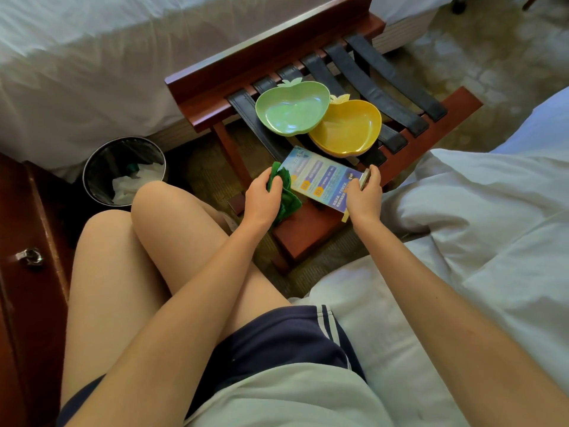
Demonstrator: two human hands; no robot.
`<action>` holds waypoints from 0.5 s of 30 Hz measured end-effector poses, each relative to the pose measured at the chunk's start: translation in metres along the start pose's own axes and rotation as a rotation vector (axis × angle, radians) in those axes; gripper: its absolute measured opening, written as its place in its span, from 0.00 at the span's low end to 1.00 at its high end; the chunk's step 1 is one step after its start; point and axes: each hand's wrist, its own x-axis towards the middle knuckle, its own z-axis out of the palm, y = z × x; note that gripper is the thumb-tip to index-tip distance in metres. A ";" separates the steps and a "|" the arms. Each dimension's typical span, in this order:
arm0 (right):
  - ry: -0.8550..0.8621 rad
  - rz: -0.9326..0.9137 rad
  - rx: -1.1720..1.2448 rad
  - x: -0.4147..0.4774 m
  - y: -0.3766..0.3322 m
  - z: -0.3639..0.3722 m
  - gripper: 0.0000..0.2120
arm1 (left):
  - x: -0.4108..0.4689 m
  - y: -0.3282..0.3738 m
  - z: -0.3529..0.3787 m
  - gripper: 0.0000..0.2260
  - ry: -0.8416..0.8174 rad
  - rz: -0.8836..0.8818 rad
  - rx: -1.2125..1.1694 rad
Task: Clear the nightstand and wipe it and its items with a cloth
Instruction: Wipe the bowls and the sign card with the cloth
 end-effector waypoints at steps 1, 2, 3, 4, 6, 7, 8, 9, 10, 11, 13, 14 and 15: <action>0.013 0.000 0.000 0.004 -0.002 -0.001 0.24 | 0.000 0.000 0.000 0.15 0.016 0.004 -0.009; 0.024 -0.003 -0.011 0.007 -0.004 -0.003 0.23 | 0.001 0.001 0.000 0.15 0.029 -0.001 -0.017; 0.034 -0.005 -0.026 0.009 -0.005 -0.003 0.23 | 0.001 0.000 0.000 0.15 0.038 -0.015 -0.027; 0.040 -0.003 -0.038 0.011 -0.006 -0.003 0.23 | 0.002 0.001 0.000 0.15 0.042 -0.035 -0.036; 0.044 0.003 -0.056 0.011 -0.007 -0.002 0.23 | 0.003 0.000 0.001 0.15 0.043 -0.072 -0.047; 0.047 0.000 -0.068 0.010 -0.006 -0.001 0.23 | 0.003 0.000 0.001 0.15 0.042 -0.081 -0.050; 0.052 -0.011 -0.086 0.009 -0.006 0.000 0.23 | 0.004 0.000 0.001 0.15 0.039 -0.085 -0.048; 0.059 -0.025 -0.109 0.008 -0.005 0.001 0.23 | 0.004 0.000 0.002 0.14 0.037 -0.086 -0.045; 0.064 -0.036 -0.139 0.008 -0.004 0.002 0.23 | 0.003 0.000 0.002 0.14 0.035 -0.087 -0.042; 0.069 -0.044 -0.178 0.008 -0.003 0.002 0.23 | 0.003 0.000 0.002 0.14 0.033 -0.088 -0.041; 0.073 -0.052 -0.265 0.008 -0.002 0.002 0.23 | 0.003 0.000 0.003 0.14 0.029 -0.093 -0.041; 0.068 -0.055 -0.278 0.009 -0.001 0.001 0.23 | 0.003 0.001 0.003 0.14 0.029 -0.094 -0.039; 0.059 -0.058 -0.267 0.009 0.000 0.001 0.23 | 0.003 0.001 0.003 0.14 0.027 -0.094 -0.037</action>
